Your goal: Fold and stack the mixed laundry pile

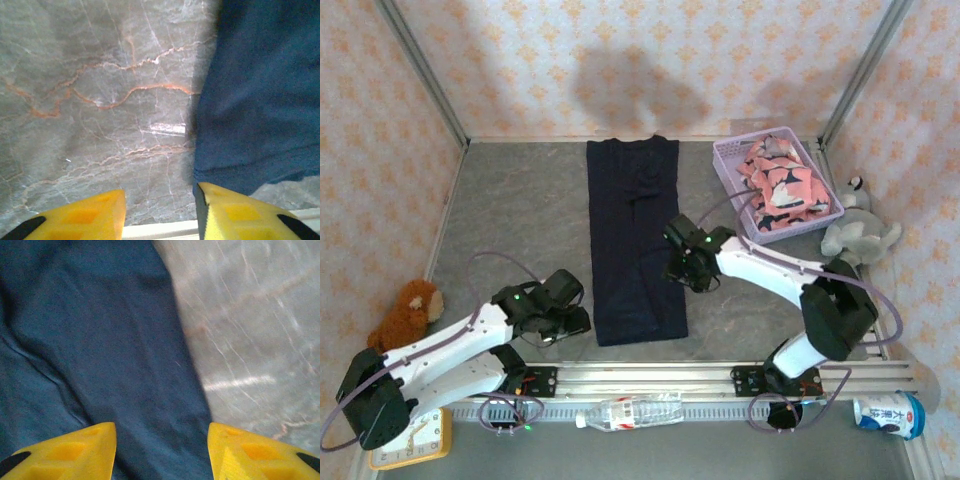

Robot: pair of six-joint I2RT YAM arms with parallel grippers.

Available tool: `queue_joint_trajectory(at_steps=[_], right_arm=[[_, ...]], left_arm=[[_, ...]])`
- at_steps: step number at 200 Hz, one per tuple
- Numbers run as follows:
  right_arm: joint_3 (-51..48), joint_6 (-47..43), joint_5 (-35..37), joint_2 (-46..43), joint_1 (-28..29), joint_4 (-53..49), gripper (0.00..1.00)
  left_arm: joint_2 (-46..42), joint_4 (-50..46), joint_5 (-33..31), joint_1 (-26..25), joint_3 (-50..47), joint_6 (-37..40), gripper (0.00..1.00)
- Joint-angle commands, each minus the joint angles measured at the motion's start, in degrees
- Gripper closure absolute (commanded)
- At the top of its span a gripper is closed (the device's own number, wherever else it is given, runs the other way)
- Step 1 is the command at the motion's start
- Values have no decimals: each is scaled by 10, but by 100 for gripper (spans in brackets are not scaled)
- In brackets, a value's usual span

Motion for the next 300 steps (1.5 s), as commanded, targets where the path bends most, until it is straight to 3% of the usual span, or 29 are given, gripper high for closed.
queue_joint_trajectory(at_steps=[1, 40, 88, 131, 151, 190, 266, 300], right_arm=[[-58, 13, 7, -40, 24, 3, 49], [-137, 52, -3, -80, 75, 60, 50], [-160, 88, 1, -56, 132, 116, 51], [-178, 112, 4, -52, 142, 133, 55], [-186, 119, 8, -55, 142, 146, 62], [-176, 114, 2, -32, 142, 162, 67], [-148, 101, -1, -4, 147, 161, 87], [-124, 100, 3, 4, 152, 139, 89]], left_arm=[[-18, 24, 30, -3, -24, -19, 56], [-7, 64, 34, -12, -37, -33, 52], [-3, 133, 48, -19, -72, -72, 51], [27, 175, 49, -32, -80, -88, 52], [52, 186, 45, -40, -67, -88, 53], [78, 191, 36, -47, -64, -92, 57], [151, 215, 30, -60, -22, -82, 72], [171, 204, 29, -61, -8, -78, 76]])
